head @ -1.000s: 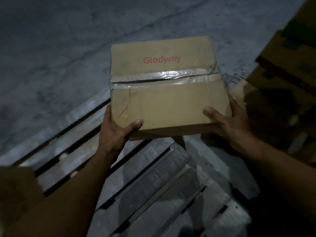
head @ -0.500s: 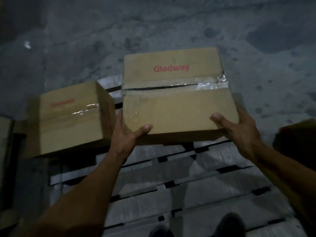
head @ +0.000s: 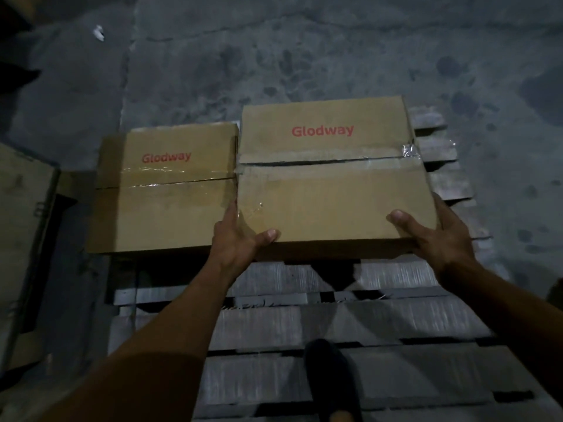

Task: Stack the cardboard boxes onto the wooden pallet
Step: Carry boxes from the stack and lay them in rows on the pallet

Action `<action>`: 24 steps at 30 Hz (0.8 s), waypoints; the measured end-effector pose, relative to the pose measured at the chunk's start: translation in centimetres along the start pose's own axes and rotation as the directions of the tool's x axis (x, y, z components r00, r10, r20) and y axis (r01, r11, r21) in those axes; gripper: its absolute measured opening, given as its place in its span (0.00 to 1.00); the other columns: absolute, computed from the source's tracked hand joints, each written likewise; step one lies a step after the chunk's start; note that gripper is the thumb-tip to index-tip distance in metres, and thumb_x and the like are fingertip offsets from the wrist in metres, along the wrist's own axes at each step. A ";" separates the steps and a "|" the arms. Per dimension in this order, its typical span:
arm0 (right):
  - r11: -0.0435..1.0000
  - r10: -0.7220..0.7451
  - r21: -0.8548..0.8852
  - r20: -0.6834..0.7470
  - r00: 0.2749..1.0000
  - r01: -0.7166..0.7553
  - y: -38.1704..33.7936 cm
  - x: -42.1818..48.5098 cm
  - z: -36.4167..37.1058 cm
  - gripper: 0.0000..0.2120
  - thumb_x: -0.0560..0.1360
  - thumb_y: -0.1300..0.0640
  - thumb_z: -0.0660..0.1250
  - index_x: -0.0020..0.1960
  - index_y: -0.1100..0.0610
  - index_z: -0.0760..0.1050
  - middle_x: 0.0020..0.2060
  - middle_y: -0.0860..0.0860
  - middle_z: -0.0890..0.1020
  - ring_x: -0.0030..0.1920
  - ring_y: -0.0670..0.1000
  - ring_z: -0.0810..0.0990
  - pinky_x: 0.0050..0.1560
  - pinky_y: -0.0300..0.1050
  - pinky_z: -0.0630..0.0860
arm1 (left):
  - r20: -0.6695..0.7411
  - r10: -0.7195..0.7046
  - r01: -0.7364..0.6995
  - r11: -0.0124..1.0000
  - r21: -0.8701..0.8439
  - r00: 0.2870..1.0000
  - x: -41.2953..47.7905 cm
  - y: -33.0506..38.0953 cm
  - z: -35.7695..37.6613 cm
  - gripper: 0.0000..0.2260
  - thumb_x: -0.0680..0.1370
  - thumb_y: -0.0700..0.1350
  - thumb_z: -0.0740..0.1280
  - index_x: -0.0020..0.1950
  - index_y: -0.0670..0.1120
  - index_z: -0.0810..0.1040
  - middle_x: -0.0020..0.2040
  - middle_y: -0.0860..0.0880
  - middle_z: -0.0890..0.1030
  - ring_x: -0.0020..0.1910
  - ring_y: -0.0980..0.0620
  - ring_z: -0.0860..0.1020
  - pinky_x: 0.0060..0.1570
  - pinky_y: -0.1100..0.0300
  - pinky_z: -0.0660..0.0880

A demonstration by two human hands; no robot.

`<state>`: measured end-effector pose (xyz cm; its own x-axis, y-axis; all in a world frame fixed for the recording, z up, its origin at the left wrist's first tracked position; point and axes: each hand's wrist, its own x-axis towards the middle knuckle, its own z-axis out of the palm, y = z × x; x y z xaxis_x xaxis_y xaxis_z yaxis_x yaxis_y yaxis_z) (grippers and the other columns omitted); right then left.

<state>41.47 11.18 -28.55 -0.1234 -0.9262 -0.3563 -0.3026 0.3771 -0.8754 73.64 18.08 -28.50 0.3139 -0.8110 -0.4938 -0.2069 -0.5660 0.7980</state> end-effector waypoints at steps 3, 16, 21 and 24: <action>1.000 0.008 0.008 0.021 1.000 -0.009 0.2 1.7 1.0 0.31 0.72 0.49 0.76 0.72 0.45 0.69 0.55 0.43 0.77 0.57 0.52 0.78 0.52 0.54 0.81 | -0.007 -0.025 0.025 1.000 -0.007 1.000 1.6 -0.7 0.3 0.39 0.65 0.52 0.81 0.73 0.55 0.68 0.64 0.51 0.78 0.63 0.48 0.76 0.67 0.45 0.73; 1.000 -0.018 -0.015 0.151 0.988 0.021 3.7 6.1 4.2 0.29 0.75 0.51 0.73 0.73 0.48 0.68 0.58 0.44 0.79 0.57 0.46 0.80 0.48 0.43 0.82 | -0.124 -0.081 0.108 0.967 0.230 0.989 5.8 -2.9 1.1 0.46 0.66 0.55 0.81 0.78 0.48 0.63 0.66 0.45 0.66 0.67 0.45 0.67 0.71 0.50 0.67; 0.998 0.009 -0.065 0.155 0.988 0.001 4.8 6.2 4.2 0.29 0.75 0.54 0.74 0.73 0.51 0.68 0.58 0.45 0.79 0.56 0.43 0.79 0.43 0.31 0.79 | -0.158 -0.050 0.105 0.927 0.360 0.986 5.2 -3.2 2.2 0.48 0.69 0.54 0.79 0.81 0.46 0.56 0.67 0.42 0.64 0.67 0.42 0.65 0.68 0.53 0.67; 0.992 0.030 -0.124 0.115 0.993 -0.016 5.5 6.3 4.5 0.31 0.73 0.52 0.75 0.73 0.53 0.69 0.60 0.49 0.79 0.59 0.47 0.78 0.48 0.35 0.79 | -0.171 -0.056 0.125 0.896 0.426 0.984 5.0 -3.0 2.8 0.50 0.69 0.53 0.79 0.82 0.48 0.52 0.69 0.41 0.62 0.68 0.41 0.64 0.66 0.52 0.66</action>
<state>43.25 7.44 -37.05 -0.0230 -0.9084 -0.4175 -0.4153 0.3886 -0.8225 73.20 15.35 -34.36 0.4787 -0.7409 -0.4711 -0.5409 -0.6715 0.5064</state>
